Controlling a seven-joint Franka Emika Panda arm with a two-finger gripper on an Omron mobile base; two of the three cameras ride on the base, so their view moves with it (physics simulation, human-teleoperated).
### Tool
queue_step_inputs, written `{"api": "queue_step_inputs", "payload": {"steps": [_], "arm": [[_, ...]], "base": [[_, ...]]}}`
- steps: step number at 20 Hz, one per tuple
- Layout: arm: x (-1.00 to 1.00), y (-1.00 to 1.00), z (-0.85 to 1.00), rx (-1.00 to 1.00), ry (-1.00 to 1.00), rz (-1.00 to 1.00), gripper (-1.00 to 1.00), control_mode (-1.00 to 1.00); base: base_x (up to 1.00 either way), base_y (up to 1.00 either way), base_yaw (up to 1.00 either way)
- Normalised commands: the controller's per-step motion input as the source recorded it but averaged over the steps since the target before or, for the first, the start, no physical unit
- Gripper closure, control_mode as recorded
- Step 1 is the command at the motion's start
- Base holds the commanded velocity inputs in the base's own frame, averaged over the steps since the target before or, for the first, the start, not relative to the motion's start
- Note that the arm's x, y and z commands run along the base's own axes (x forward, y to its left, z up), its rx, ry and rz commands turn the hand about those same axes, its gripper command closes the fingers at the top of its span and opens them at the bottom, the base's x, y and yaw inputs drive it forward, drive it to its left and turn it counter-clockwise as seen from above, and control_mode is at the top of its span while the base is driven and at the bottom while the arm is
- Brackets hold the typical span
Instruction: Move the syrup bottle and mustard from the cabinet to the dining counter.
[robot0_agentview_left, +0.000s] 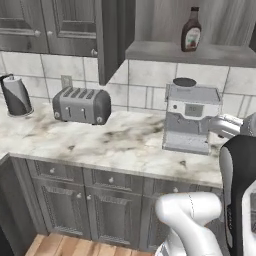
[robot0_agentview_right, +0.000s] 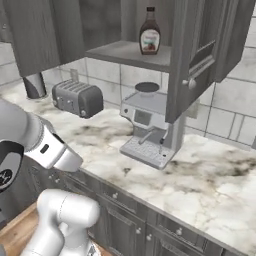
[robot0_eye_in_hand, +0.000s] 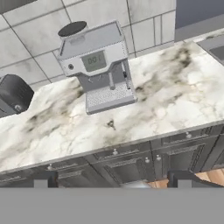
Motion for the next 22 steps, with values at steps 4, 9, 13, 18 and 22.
{"api": "queue_step_inputs", "payload": {"steps": [4,9,13,18,22], "arm": [[0.0,0.0,0.0,0.0,0.0,0.0,-1.0,1.0],[0.0,0.0,0.0,0.0,0.0,0.0,-1.0,1.0],[-0.03,0.04,0.18,0.0,0.02,-0.02,-1.0,-1.0],[-0.5,0.15,0.72,-0.02,-0.12,0.0,-1.0,-1.0],[-0.41,0.03,0.89,-0.06,-0.13,0.0,-1.0,-1.0]], "base": [[0.89,0.02,-0.27],[0.88,0.0,-0.23],[0.09,0.0,-0.03],[0.0,0.0,0.0],[0.0,0.0,0.0]]}}
